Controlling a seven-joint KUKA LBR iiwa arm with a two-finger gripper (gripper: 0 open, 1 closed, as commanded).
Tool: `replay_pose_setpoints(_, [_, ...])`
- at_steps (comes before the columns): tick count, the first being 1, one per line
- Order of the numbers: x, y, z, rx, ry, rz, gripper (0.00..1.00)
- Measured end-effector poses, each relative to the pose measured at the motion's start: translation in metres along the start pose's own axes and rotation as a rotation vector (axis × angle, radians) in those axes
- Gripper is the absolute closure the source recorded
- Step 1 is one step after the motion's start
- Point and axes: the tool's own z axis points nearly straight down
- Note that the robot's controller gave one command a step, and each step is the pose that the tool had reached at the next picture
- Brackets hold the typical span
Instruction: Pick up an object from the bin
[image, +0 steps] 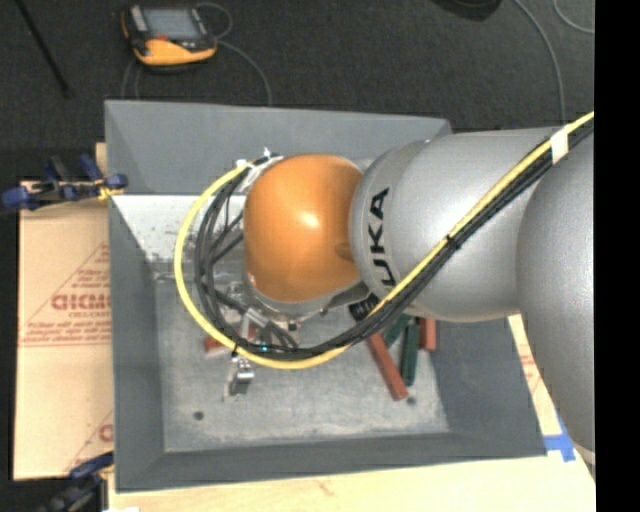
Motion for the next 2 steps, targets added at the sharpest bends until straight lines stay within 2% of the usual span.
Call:
replay_pose_setpoints(1, [-0.002,-0.001,-0.004,-0.002,-0.007,0.004,0.00])
replay_pose_setpoints(2, [-0.034,-0.013,0.043,-0.002,-0.016,-0.024,0.00])
